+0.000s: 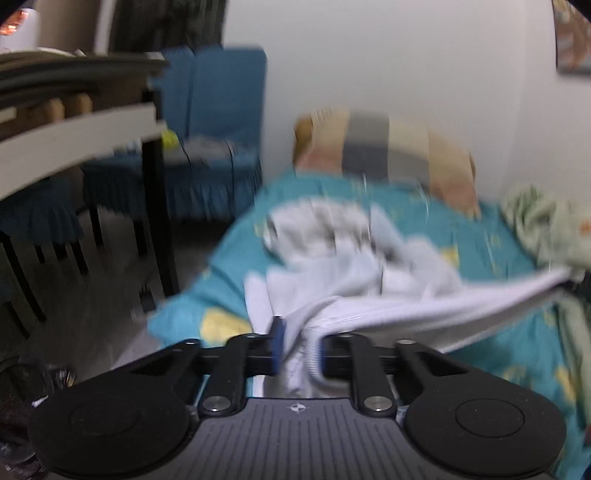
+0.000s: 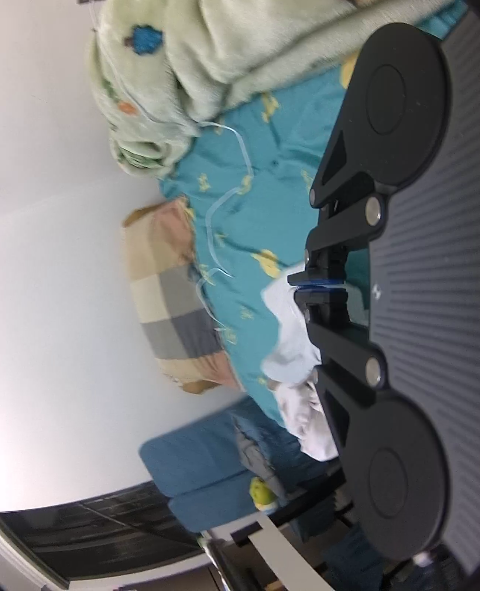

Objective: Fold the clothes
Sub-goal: 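Lift the T-shirt high with both grippers and shake it out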

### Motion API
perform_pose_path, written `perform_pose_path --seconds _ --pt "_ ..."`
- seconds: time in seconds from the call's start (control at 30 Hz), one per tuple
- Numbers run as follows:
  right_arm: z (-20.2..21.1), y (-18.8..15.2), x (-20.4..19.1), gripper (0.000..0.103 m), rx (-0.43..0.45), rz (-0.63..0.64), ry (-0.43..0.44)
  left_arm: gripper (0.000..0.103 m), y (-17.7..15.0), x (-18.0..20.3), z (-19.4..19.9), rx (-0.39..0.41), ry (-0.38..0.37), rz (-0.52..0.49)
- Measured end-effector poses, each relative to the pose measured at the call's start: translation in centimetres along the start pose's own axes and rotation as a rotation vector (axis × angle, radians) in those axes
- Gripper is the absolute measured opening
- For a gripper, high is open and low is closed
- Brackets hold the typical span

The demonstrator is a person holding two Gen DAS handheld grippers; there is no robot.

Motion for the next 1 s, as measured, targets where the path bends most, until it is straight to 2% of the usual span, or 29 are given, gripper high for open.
perform_pose_path --seconds 0.1,0.23,0.37,0.43,0.6,0.73,0.9,1.0 --pt "1.1 0.9 -1.1 0.004 0.050 0.010 0.033 0.007 1.9 -0.1 1.4 0.090 -0.024 0.038" --pt "3.7 4.0 -3.2 0.004 0.133 0.028 0.091 0.006 6.1 -0.5 5.0 0.250 -0.055 0.068" --pt "7.9 9.1 -5.6 0.004 0.235 0.078 0.148 0.006 12.1 -0.7 9.3 0.375 -0.109 0.100" --pt "10.0 12.4 -6.7 0.004 0.275 0.069 0.169 0.006 15.7 -0.7 11.6 0.397 -0.151 0.117" --pt "16.4 21.4 -9.6 0.004 0.395 0.049 0.237 0.006 24.8 -0.4 19.1 0.528 -0.203 0.096" --pt "22.4 26.9 -11.8 0.004 0.498 0.081 0.269 0.006 30.6 -0.4 25.7 0.605 -0.249 0.108" --pt "31.0 31.9 -13.8 0.004 0.617 0.115 0.296 0.006 35.0 -0.6 35.3 0.692 -0.279 0.083" --pt "35.5 33.8 -14.4 0.004 0.667 0.123 0.297 0.006 35.9 -0.3 40.1 0.726 -0.291 0.061"
Point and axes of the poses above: each gripper's, at about its wrist camera, not at the fingertips, and z roughly against the way its jaws point, x to its right, y to its top, the point moved 4 cm from there along -z, roughly the way its jaws point, and after that the axes turned 9 degrees about x, right-handed, at the moved point
